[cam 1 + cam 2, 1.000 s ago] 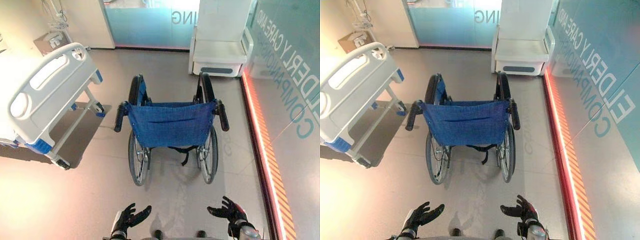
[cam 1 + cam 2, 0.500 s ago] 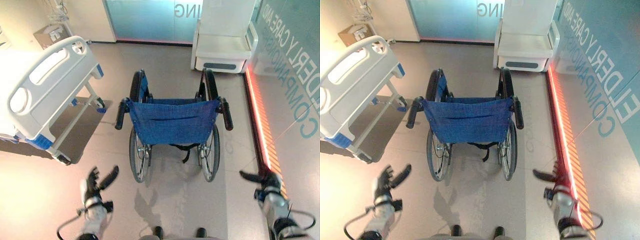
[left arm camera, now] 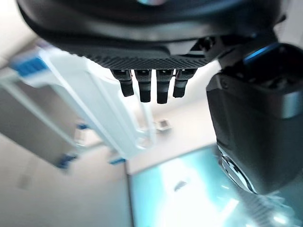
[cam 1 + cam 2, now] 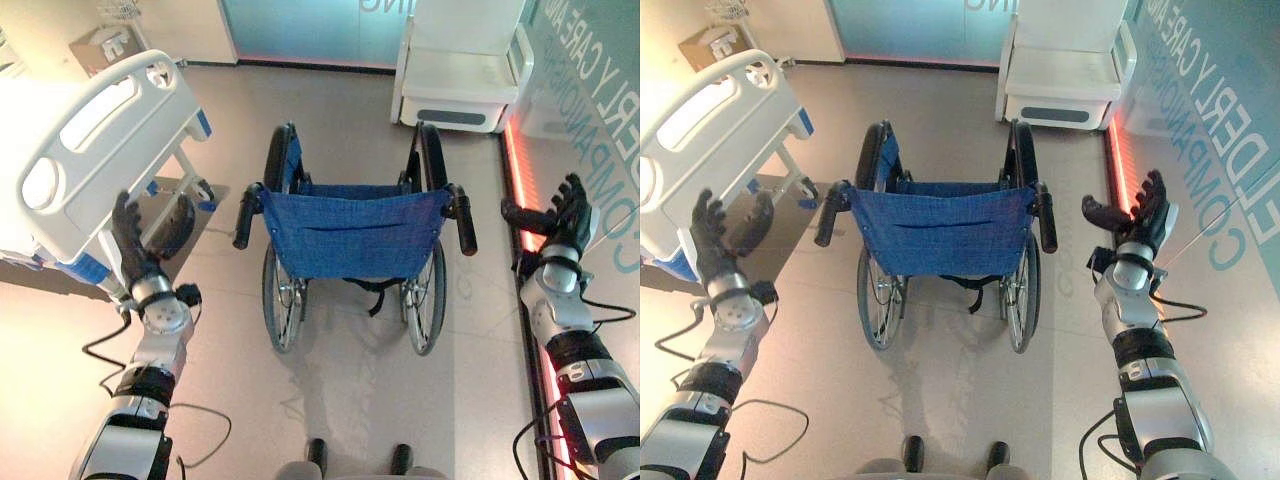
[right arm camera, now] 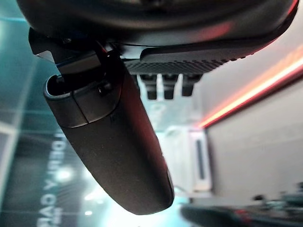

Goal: Push the wheelchair next to the bed

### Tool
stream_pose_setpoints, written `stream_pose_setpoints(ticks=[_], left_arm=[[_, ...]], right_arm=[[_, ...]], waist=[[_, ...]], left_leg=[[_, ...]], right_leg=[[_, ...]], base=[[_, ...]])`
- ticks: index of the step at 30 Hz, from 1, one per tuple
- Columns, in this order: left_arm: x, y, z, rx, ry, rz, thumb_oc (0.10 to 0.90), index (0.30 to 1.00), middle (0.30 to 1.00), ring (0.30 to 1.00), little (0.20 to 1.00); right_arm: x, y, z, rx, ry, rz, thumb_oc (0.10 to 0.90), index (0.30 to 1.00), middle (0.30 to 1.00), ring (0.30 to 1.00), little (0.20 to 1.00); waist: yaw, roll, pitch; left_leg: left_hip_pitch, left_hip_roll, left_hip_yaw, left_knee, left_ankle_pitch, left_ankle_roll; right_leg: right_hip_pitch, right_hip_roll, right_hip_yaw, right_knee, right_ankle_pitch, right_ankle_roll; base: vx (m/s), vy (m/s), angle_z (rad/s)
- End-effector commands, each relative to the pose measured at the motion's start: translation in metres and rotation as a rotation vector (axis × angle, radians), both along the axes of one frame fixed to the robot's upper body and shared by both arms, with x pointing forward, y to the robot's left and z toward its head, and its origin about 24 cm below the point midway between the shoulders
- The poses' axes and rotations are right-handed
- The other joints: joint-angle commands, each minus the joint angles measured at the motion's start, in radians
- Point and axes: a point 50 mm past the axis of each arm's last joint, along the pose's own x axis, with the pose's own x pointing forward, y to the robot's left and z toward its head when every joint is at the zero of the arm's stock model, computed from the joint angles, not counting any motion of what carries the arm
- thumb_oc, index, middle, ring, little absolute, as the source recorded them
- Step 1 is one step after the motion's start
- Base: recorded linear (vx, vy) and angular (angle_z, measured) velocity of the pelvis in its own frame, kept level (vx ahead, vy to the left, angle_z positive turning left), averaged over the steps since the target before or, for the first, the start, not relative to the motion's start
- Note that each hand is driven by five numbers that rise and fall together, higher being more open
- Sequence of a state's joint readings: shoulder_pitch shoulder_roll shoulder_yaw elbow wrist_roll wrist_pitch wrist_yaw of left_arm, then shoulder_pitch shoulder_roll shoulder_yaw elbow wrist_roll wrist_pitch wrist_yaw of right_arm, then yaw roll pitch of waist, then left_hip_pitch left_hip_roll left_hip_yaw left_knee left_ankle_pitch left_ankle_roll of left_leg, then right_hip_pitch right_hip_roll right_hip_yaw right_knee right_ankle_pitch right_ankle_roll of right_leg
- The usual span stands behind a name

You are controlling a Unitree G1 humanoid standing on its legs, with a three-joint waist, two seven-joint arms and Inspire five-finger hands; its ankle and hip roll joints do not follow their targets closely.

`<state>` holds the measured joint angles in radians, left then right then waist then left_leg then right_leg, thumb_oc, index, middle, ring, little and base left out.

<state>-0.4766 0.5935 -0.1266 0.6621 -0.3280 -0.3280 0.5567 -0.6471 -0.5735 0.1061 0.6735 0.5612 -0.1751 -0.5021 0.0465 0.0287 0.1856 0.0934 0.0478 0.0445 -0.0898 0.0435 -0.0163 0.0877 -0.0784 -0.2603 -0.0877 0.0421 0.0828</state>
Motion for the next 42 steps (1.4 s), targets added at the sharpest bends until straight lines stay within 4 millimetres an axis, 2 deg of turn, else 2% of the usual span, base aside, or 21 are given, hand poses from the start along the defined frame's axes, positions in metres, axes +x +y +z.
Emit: stream_pose_setpoints(ticks=[1,5,9,13,21,30,36,42], left_arm=[[0.012,-0.017,0.084,0.231,-0.309,-0.188,0.800,0.900,0.900,0.900,0.900],[0.011,-0.031,0.095,0.287,-0.351,-0.286,0.800,0.900,0.900,0.900,0.900],[0.009,-0.041,0.094,0.337,-0.309,-0.385,0.800,0.900,0.900,0.900,0.900],[0.011,-0.041,0.083,0.380,-0.180,-0.488,0.800,0.900,0.900,0.900,0.900],[0.016,-0.029,0.079,0.528,0.028,-0.521,0.800,0.900,0.900,0.900,0.900],[0.024,-0.020,0.070,0.575,0.136,-0.445,0.800,0.900,0.900,0.900,0.900],[0.028,-0.017,0.063,0.604,0.187,-0.383,0.800,0.900,0.900,0.900,0.900],[0.037,-0.019,0.076,0.667,0.172,-0.289,0.800,0.900,0.900,0.900,0.900]], right_arm=[[0.003,0.008,0.078,-0.124,-0.299,0.038,0.800,0.900,0.900,0.900,0.900],[0.005,0.023,0.079,-0.203,-0.280,0.144,0.800,0.900,0.900,0.900,0.900],[0.005,0.036,0.066,-0.256,-0.194,0.269,0.800,0.900,0.900,0.900,0.900],[0.006,0.043,0.050,-0.268,-0.109,0.370,0.800,0.900,0.900,0.900,0.900],[0.007,0.052,0.053,-0.303,-0.107,0.429,0.800,0.900,0.900,0.900,0.900],[0.011,0.068,0.060,-0.325,-0.116,0.469,0.800,0.900,0.900,0.900,0.900],[0.019,0.071,0.042,-0.388,0.067,0.494,0.800,0.900,0.900,0.900,0.900],[0.030,0.062,0.027,-0.447,0.279,0.479,0.800,0.900,0.900,0.900,0.900]], waist=[[0.002,-0.032,-0.047],[0.003,-0.034,-0.054],[0.002,-0.037,-0.057],[0.001,-0.039,-0.058],[0.003,-0.034,-0.053],[0.000,-0.032,-0.049],[-0.001,-0.035,-0.046],[-0.001,-0.042,-0.040]], left_leg=[[-0.024,-0.032,0.051,0.034,-0.094,0.019],[-0.019,-0.034,0.047,0.026,-0.093,0.018],[-0.017,-0.035,0.044,0.019,-0.091,0.019],[-0.017,-0.035,0.043,0.018,-0.090,0.019],[-0.017,-0.033,0.050,0.022,-0.088,0.017],[-0.024,-0.037,0.051,0.038,-0.093,0.019],[-0.024,-0.040,0.057,0.044,-0.093,0.020],[-0.026,-0.040,0.064,0.047,-0.092,0.020]], right_leg=[[-0.031,-0.045,0.033,0.091,-0.085,-0.001],[-0.026,-0.043,0.034,0.082,-0.084,-0.001],[-0.023,-0.042,0.036,0.076,-0.082,0.001],[-0.021,-0.041,0.036,0.071,-0.080,0.003],[-0.019,-0.041,0.033,0.067,-0.075,0.007],[-0.022,-0.041,0.038,0.073,-0.075,0.011],[-0.021,-0.040,0.041,0.072,-0.070,0.012],[-0.023,-0.039,0.040,0.074,-0.067,0.013]], base=[[0.00,0.000,0.00],[0.00,0.000,0.00],[0.00,0.000,0.00],[0.00,0.000,0.00],[0.00,0.000,0.00],[0.00,0.000,0.00],[0.00,0.000,0.00],[0.00,-0.002,-0.01]])
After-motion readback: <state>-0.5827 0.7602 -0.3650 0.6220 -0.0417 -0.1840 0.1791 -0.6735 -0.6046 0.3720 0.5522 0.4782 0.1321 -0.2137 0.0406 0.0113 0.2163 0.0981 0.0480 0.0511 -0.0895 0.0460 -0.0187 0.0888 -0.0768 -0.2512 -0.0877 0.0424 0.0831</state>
